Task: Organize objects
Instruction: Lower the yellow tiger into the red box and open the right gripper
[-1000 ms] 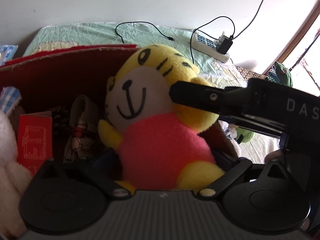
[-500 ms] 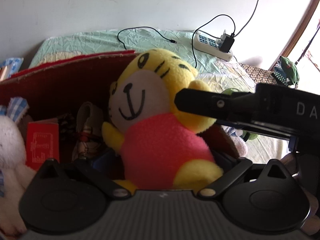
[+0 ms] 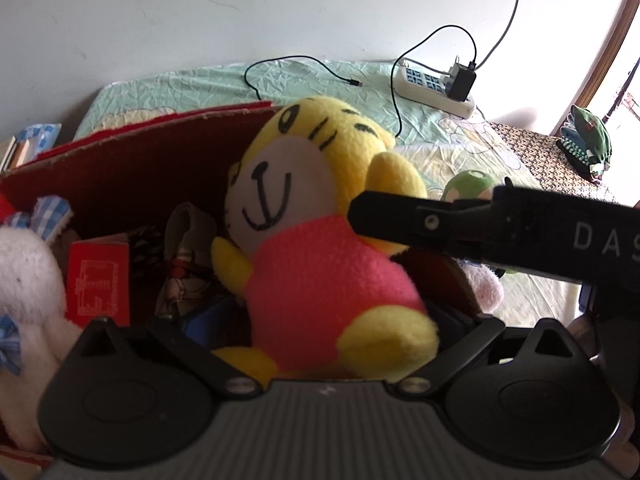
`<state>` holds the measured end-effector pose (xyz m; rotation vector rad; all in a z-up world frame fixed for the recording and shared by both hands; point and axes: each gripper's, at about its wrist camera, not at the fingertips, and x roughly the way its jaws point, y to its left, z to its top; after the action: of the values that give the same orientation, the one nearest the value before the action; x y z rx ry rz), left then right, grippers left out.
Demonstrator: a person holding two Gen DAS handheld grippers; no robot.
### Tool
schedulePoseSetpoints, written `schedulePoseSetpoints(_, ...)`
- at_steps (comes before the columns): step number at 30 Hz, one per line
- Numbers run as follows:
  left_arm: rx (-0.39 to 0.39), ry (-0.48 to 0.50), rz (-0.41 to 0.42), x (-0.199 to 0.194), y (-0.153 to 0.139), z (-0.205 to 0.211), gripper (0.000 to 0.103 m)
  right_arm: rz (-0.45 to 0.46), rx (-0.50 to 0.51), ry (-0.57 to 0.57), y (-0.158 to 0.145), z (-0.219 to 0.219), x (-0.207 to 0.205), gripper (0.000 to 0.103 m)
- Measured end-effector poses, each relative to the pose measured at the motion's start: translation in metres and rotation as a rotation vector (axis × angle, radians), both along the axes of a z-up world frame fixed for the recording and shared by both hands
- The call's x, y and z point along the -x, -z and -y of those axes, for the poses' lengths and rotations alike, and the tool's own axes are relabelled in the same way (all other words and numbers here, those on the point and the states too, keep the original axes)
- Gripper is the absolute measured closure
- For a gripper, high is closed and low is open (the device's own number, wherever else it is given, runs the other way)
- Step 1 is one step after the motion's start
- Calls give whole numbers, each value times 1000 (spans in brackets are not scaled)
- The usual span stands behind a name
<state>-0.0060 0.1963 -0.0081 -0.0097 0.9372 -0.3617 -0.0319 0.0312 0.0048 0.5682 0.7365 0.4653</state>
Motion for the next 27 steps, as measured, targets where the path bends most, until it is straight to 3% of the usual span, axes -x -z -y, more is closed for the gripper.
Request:
schedulePoseSetpoints(18,-45,-65,88,32,-23,0,3,56,4,-7,-9,3,31,58)
schedulePoseSetpoints(27,-33,-108,71,44,-26,-5,3,70,22,-11,-10,4,45,58)
